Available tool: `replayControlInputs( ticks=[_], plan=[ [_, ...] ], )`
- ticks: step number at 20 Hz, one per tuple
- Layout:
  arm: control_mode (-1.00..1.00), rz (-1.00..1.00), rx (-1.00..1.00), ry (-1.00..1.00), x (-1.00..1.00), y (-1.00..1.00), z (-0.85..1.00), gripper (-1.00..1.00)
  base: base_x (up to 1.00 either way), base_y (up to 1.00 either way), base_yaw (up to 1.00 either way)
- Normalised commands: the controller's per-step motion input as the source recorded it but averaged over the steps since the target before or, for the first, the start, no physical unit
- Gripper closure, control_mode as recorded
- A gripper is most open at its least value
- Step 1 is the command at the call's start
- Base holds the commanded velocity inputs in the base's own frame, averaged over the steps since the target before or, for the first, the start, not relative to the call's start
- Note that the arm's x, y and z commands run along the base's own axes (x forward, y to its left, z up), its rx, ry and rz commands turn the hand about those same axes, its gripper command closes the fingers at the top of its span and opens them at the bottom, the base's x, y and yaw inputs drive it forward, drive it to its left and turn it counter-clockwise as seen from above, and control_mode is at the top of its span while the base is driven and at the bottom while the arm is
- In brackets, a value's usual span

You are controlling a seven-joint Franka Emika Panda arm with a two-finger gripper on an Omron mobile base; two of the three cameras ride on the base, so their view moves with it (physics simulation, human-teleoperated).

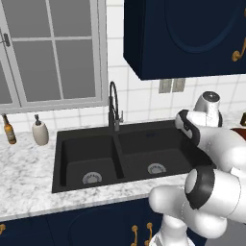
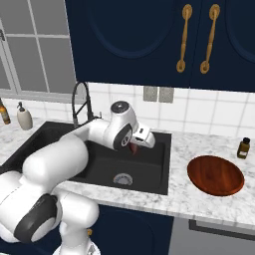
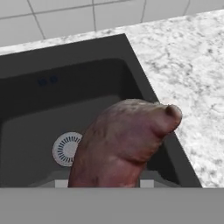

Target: Pick the potato from the sink and place it in the bowl. Then pick the bowl and place it in the microwave. Then close the microwave door and press the start button.

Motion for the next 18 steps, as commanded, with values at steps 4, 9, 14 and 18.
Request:
replayControlInputs(
  ticks=[4,9,14,18],
  plan=[
    [-1.00,-0.06,0.00,0.01,-0.10,-0.97,0.22,1.00,0.00,0.00,0.00],
    [-1.00,-0.05,0.00,0.03,0.00,-0.95,0.08,1.00,0.00,0.00,0.00],
    [-1.00,0.00,0.01,0.00,0.00,-0.87,-0.02,1.00,0.00,0.00,0.00],
    [-1.00,-0.02,0.00,0.01,0.00,-0.61,-0.05,1.00,0.00,0.00,0.00]
  ],
)
